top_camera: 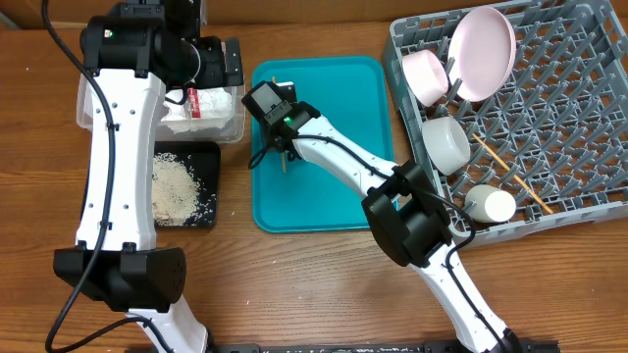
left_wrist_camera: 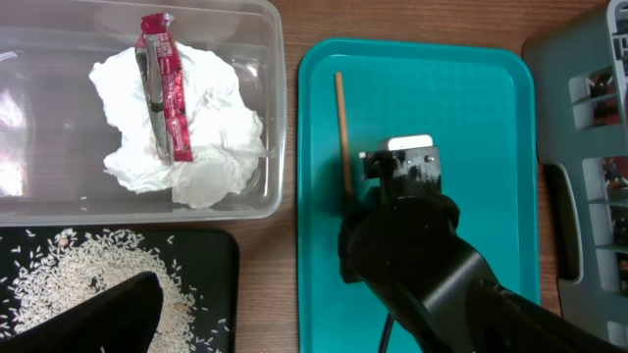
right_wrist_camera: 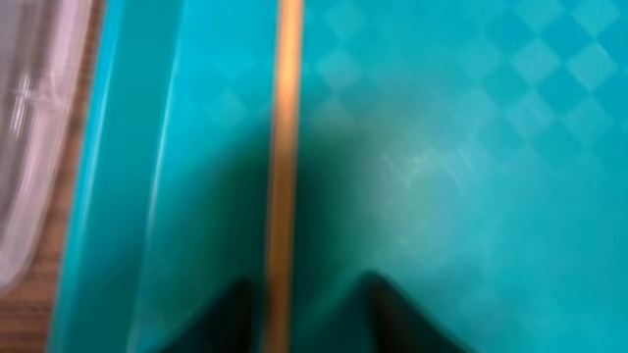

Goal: Sort waste into correct bins and load items into the dishwasher
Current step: 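Close right gripper on the last wooden chopstick on the teal tray, then lift the chopstick and carry it over the dish rack with right gripper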

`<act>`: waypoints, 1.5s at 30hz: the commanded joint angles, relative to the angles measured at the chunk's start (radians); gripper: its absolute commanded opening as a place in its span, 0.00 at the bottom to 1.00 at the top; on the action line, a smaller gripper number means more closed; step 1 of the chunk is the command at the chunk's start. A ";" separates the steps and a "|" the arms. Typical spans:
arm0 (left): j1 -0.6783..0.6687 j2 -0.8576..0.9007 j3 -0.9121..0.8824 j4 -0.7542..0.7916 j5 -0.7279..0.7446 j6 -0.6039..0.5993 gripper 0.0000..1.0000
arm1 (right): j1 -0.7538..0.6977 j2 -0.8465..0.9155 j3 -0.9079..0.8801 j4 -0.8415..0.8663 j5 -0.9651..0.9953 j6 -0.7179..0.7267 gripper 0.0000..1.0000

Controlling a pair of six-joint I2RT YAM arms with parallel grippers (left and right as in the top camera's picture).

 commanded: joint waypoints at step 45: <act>-0.001 -0.004 0.010 0.001 -0.006 0.009 1.00 | -0.459 -0.514 0.170 -0.852 0.014 -0.385 0.04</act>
